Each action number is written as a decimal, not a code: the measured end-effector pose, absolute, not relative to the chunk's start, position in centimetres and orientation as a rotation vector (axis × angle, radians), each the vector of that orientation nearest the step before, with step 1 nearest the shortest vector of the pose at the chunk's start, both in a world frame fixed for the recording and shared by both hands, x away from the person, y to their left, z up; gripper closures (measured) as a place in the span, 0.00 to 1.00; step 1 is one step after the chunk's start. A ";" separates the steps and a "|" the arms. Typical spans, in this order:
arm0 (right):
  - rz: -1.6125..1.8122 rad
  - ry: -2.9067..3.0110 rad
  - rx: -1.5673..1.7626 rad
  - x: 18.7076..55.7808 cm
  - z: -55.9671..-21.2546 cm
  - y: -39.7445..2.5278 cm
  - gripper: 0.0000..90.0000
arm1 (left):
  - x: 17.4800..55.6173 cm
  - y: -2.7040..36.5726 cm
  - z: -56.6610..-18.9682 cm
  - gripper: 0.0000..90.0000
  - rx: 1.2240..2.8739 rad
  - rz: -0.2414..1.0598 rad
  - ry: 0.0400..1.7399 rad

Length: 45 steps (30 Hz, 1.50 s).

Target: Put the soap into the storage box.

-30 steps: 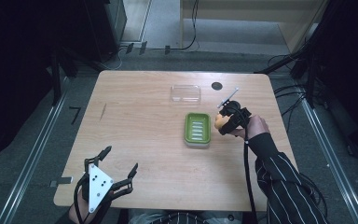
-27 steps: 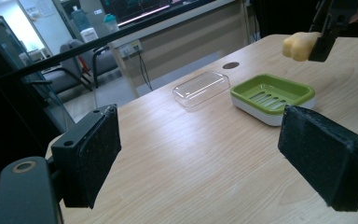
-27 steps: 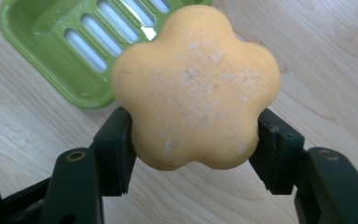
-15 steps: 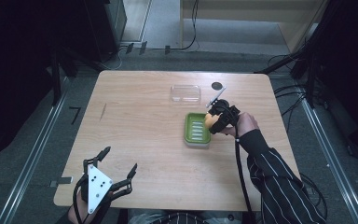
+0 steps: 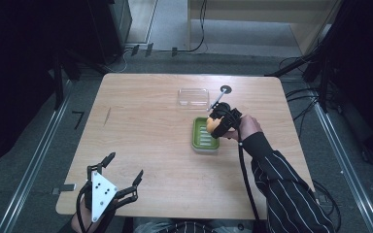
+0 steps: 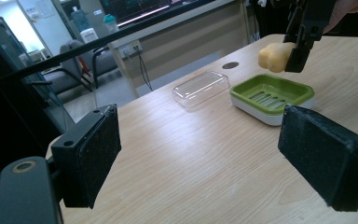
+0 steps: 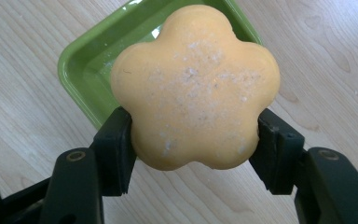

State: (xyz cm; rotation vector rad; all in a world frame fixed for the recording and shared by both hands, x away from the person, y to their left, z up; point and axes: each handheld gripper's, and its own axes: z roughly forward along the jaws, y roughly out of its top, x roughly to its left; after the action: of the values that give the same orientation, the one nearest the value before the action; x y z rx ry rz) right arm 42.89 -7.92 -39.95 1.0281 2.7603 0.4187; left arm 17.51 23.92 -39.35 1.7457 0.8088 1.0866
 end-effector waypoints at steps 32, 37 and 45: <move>0.388 2.817 0.975 44.3 -42.6 -4.9 0.45 | 17.5 24.0 -39.4 0.15 1.748 1.088 0.807; 0.369 2.831 0.949 44.4 -43.5 -4.6 0.45 | 17.5 24.0 -39.4 0.15 1.747 1.088 0.809; 0.335 2.838 0.927 44.4 -44.2 -4.2 0.45 | 17.5 23.9 -39.4 0.15 1.747 1.087 0.806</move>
State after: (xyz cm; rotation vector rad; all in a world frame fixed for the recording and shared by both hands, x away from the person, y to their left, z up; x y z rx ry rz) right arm 44.38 -4.16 -44.20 0.9267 2.8384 0.3350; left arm 17.46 23.95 -39.36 1.7465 0.8064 1.0867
